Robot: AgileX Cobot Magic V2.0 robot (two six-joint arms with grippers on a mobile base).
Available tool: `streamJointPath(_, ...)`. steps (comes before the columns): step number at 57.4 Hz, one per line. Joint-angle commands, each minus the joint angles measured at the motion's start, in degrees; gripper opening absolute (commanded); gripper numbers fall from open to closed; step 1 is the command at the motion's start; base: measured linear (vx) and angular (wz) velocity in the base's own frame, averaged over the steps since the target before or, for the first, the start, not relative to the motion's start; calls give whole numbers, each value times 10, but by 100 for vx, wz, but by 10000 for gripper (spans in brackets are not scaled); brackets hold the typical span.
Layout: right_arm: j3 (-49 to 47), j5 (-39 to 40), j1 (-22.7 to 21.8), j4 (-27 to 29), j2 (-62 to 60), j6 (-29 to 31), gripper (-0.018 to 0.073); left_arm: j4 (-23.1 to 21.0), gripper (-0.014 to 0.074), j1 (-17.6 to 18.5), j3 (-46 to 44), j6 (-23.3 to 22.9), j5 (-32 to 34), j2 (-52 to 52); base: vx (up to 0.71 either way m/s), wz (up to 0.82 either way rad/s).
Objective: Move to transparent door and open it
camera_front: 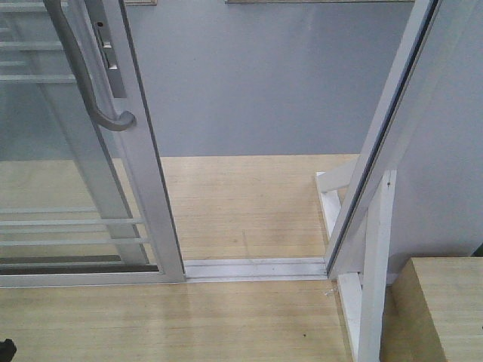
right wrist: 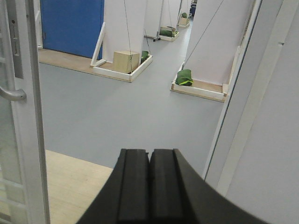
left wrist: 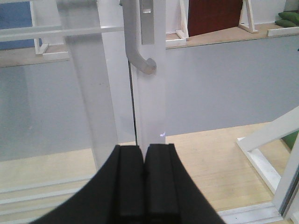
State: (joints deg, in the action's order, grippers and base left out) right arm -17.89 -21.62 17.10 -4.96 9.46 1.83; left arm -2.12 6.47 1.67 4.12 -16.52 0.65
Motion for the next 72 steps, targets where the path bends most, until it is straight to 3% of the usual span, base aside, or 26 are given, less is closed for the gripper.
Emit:
streamJointPath(1, -15, 48, -1, -4, 6, 3, -4, -1, -3, 2, 6, 0, 50, 8, 0, 0)
streamJointPath(22, -1, 61, 0, 15, 4, 1, -4, -1, -3, 2, 6, 0, 50, 8, 0, 0)
streamJointPath(30, 95, 112, 1, 54, -35, 1, -4, -1, -3, 2, 6, 0, 50, 8, 0, 0)
streamJointPath(39, 202, 150, -1, 58, -113, 1, -4, -1, -3, 2, 6, -1, 50, 8, 0, 0)
streamJointPath(46, 198, 111, 1, 53, -110, 1, -4, -1, -3, 2, 6, -1, 50, 8, 0, 0)
streamJointPath(72, 198, 108, 1, 55, -110, 1, -4, -2, -3, 2, 6, -1, 50, 8, 0, 0)
